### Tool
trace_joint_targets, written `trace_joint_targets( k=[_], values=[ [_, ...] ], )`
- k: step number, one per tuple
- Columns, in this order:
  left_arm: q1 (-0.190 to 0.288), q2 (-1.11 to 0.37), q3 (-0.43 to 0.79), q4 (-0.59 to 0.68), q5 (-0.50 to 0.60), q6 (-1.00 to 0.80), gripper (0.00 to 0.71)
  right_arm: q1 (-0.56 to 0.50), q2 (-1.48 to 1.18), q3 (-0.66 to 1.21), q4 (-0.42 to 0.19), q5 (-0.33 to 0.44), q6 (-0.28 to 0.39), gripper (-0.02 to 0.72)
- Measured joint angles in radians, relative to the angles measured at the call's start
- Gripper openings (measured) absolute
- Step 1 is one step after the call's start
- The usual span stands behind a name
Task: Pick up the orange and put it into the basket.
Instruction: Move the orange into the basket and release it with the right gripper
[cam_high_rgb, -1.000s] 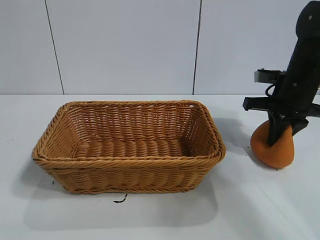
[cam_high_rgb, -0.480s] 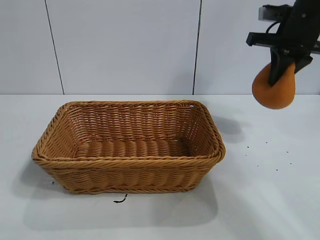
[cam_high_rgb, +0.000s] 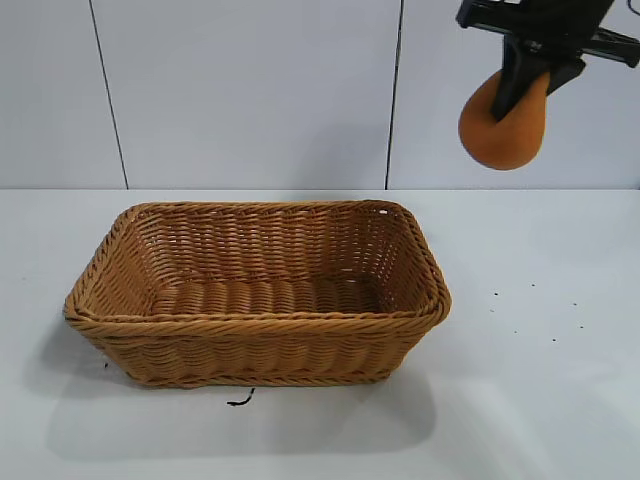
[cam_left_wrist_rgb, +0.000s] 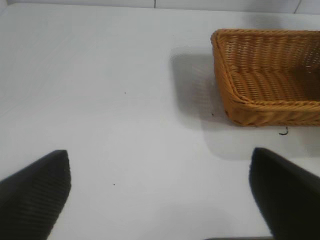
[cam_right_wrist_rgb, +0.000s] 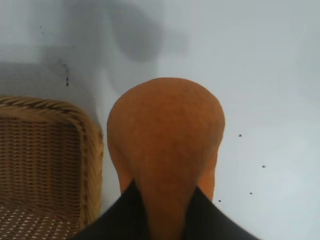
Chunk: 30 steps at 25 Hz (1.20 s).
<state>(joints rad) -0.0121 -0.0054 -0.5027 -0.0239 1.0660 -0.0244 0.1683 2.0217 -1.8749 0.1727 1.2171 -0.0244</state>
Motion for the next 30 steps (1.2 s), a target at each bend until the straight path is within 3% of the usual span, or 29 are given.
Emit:
trace_joint_targets(
  k=[8, 15, 22, 30],
  values=[
    [0.000, 0.000, 0.000, 0.000, 0.000, 0.000, 0.696, 0.242, 0.000, 0.000, -0.022, -0.003, 0.004, 0.044],
    [0.000, 0.000, 0.000, 0.000, 0.000, 0.000, 0.696, 0.396, 0.039, -0.003, -0.080, -0.074, 0.041, 0.044],
    [0.000, 0.000, 0.000, 0.001, 0.001, 0.000, 0.696, 0.452, 0.181, -0.003, -0.086, -0.156, 0.052, 0.044],
    [0.000, 0.000, 0.000, 0.001, 0.001, 0.000, 0.696, 0.452, 0.279, -0.003, -0.090, -0.185, 0.056, 0.044]
  ],
)
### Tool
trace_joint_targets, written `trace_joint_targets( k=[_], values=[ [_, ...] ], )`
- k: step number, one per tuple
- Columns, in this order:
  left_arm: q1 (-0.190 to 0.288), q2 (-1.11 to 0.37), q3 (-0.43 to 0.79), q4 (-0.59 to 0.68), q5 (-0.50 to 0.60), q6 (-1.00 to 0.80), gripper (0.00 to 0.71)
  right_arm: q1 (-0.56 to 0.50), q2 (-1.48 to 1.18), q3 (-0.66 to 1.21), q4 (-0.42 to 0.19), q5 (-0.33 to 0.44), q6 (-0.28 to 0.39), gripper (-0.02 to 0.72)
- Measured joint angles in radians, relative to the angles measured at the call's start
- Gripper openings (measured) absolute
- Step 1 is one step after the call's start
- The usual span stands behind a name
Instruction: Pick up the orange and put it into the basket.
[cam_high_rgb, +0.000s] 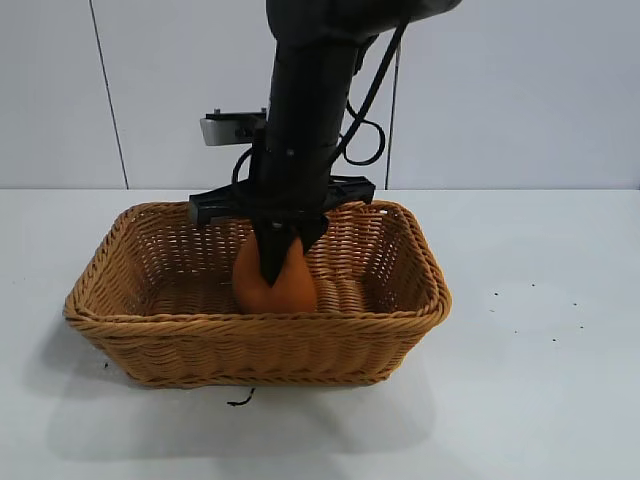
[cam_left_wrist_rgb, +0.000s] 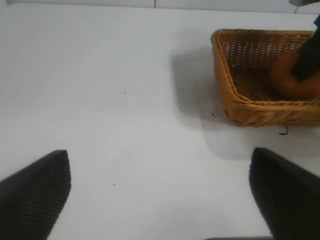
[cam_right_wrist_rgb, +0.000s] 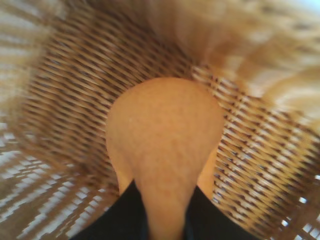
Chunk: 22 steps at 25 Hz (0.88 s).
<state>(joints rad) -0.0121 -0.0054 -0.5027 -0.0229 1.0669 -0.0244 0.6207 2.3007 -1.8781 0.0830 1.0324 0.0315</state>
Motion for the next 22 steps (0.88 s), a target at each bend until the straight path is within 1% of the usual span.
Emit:
trace_joint_targets(
  k=[2, 3, 4, 5, 7, 8, 9, 10, 11, 13, 15, 17, 22],
  values=[
    [0.000, 0.000, 0.000, 0.000, 0.000, 0.000, 0.696, 0.000, 0.000, 0.000, 0.000, -0.001, 0.000, 0.046],
    [0.000, 0.000, 0.000, 0.000, 0.000, 0.000, 0.696, 0.000, 0.000, 0.000, 0.000, -0.002, 0.000, 0.063],
    [0.000, 0.000, 0.000, 0.000, 0.000, 0.000, 0.696, 0.000, 0.000, 0.000, 0.000, -0.002, 0.000, 0.106],
    [0.000, 0.000, 0.000, 0.000, 0.000, 0.000, 0.696, 0.000, 0.000, 0.000, 0.000, -0.001, 0.000, 0.177],
    [0.000, 0.000, 0.000, 0.000, 0.000, 0.000, 0.696, 0.000, 0.000, 0.000, 0.000, 0.000, 0.000, 0.363],
    [0.000, 0.000, 0.000, 0.000, 0.000, 0.000, 0.696, 0.000, -0.002, 0.000, 0.000, 0.000, 0.000, 0.474],
    [0.000, 0.000, 0.000, 0.000, 0.000, 0.000, 0.696, 0.000, -0.006, 0.000, 0.000, 0.004, 0.000, 0.564],
    [0.000, 0.000, 0.000, 0.000, 0.000, 0.000, 0.696, 0.000, -0.011, 0.000, 0.000, 0.009, 0.000, 0.617],
    [0.000, 0.000, 0.000, 0.000, 0.000, 0.000, 0.696, 0.000, -0.017, -0.001, 0.000, 0.015, 0.000, 0.644],
    [0.000, 0.000, 0.000, 0.000, 0.000, 0.000, 0.696, 0.000, -0.032, -0.024, -0.002, 0.058, 0.000, 0.676],
    [0.000, 0.000, 0.000, 0.000, 0.000, 0.000, 0.696, 0.000, -0.041, -0.080, -0.011, 0.113, 0.000, 0.686],
    [0.000, 0.000, 0.000, 0.000, 0.000, 0.000, 0.696, 0.000, -0.045, -0.160, -0.037, 0.162, 0.005, 0.690],
    [0.000, 0.000, 0.000, 0.000, 0.000, 0.000, 0.696, -0.019, -0.051, -0.299, -0.093, 0.173, 0.039, 0.694]
  ],
)
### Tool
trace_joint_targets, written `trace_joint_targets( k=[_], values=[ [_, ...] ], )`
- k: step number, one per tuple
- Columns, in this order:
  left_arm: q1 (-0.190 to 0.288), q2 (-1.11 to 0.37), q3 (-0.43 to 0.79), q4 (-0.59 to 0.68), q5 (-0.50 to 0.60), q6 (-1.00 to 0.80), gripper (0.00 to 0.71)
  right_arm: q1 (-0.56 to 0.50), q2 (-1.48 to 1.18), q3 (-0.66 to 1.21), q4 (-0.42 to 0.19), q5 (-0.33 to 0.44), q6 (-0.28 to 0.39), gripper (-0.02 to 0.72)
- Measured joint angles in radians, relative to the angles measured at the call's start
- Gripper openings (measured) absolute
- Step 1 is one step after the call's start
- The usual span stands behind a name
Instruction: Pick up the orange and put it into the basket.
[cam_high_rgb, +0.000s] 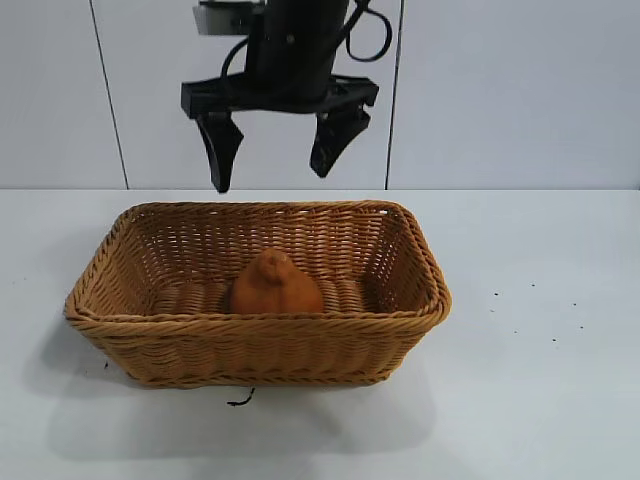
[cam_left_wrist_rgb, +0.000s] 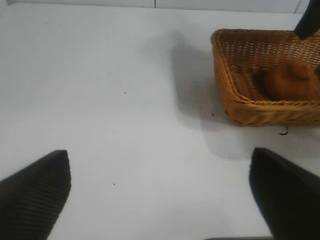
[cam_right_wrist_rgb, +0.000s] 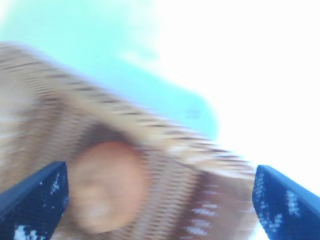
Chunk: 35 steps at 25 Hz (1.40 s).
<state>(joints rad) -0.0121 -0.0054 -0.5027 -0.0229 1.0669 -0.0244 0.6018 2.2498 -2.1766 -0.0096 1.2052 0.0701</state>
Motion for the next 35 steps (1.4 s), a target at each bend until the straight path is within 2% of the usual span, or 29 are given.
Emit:
trace_joint_targets(
  k=[6, 14, 15, 17, 21, 24, 29, 35],
  values=[
    [0.000, 0.000, 0.000, 0.000, 0.000, 0.000, 0.696, -0.098, -0.004, -0.019, -0.041, 0.012, 0.006, 0.694],
    [0.000, 0.000, 0.000, 0.000, 0.000, 0.000, 0.696, -0.353, -0.004, -0.019, -0.069, 0.013, 0.006, 0.694],
    [0.000, 0.000, 0.000, 0.000, 0.000, 0.000, 0.696, -0.353, -0.004, -0.019, -0.069, 0.013, 0.006, 0.694],
    [0.000, 0.000, 0.000, 0.000, 0.000, 0.000, 0.696, -0.446, -0.004, -0.019, -0.071, 0.013, 0.006, 0.694],
    [0.000, 0.000, 0.000, 0.000, 0.000, 0.000, 0.696, -0.543, -0.004, -0.019, -0.067, 0.013, 0.006, 0.694],
    [0.000, 0.000, 0.000, 0.000, 0.000, 0.000, 0.696, -0.586, -0.004, -0.019, -0.053, 0.013, 0.006, 0.694],
    [0.000, 0.000, 0.000, 0.000, 0.000, 0.000, 0.696, -0.598, -0.012, 0.018, -0.038, 0.011, 0.006, 0.694],
    [0.000, 0.000, 0.000, 0.000, 0.000, 0.000, 0.696, -0.598, -0.130, 0.279, -0.034, 0.010, 0.004, 0.694]
  ],
)
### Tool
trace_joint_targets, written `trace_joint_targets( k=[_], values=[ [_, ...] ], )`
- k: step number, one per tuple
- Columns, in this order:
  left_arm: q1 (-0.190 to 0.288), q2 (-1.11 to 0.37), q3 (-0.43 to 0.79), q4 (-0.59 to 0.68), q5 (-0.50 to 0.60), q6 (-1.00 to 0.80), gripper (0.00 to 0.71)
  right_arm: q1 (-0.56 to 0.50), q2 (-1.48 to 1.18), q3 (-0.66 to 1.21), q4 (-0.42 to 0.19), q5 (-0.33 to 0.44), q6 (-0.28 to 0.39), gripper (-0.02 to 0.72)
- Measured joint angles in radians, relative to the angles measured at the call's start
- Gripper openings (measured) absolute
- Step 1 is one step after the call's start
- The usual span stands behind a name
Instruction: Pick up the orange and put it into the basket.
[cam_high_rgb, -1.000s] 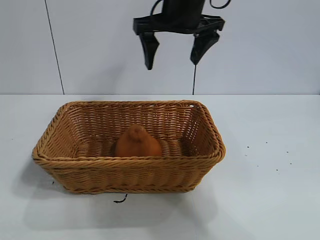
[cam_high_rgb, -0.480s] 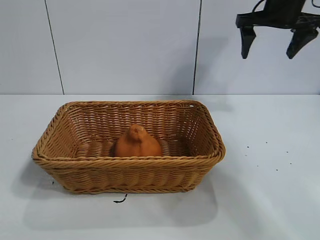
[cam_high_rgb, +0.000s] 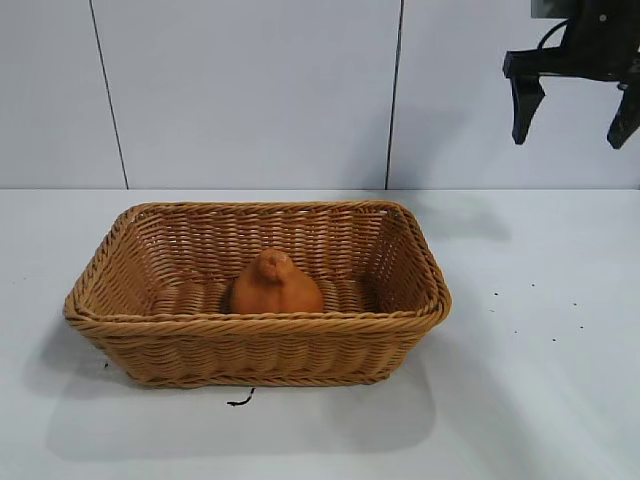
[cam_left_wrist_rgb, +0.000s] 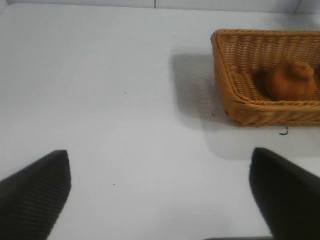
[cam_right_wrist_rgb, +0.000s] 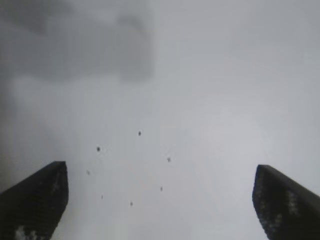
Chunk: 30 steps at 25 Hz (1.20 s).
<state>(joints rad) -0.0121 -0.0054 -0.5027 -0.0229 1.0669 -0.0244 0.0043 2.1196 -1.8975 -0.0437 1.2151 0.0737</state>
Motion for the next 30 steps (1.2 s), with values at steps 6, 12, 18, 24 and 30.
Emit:
trace_joint_targets(
  k=[6, 12, 18, 24, 30],
  values=[
    [0.000, 0.000, 0.000, 0.000, 0.000, 0.000, 0.696, 0.000, -0.245, 0.340, 0.002, -0.001, -0.012, 0.694],
    [0.000, 0.000, 0.000, -0.001, -0.001, 0.000, 0.696, 0.000, -0.538, 0.692, 0.020, 0.001, -0.026, 0.694],
    [0.000, 0.000, 0.000, -0.001, -0.001, 0.000, 0.696, 0.000, -0.841, 1.032, 0.028, -0.010, -0.026, 0.694],
    [0.000, 0.000, 0.000, -0.001, -0.001, 0.000, 0.696, 0.000, -1.143, 1.299, 0.029, -0.131, -0.068, 0.694],
    [0.000, 0.000, 0.000, -0.001, -0.001, 0.000, 0.696, 0.000, -1.485, 1.401, 0.044, -0.193, -0.074, 0.694]
  ],
)
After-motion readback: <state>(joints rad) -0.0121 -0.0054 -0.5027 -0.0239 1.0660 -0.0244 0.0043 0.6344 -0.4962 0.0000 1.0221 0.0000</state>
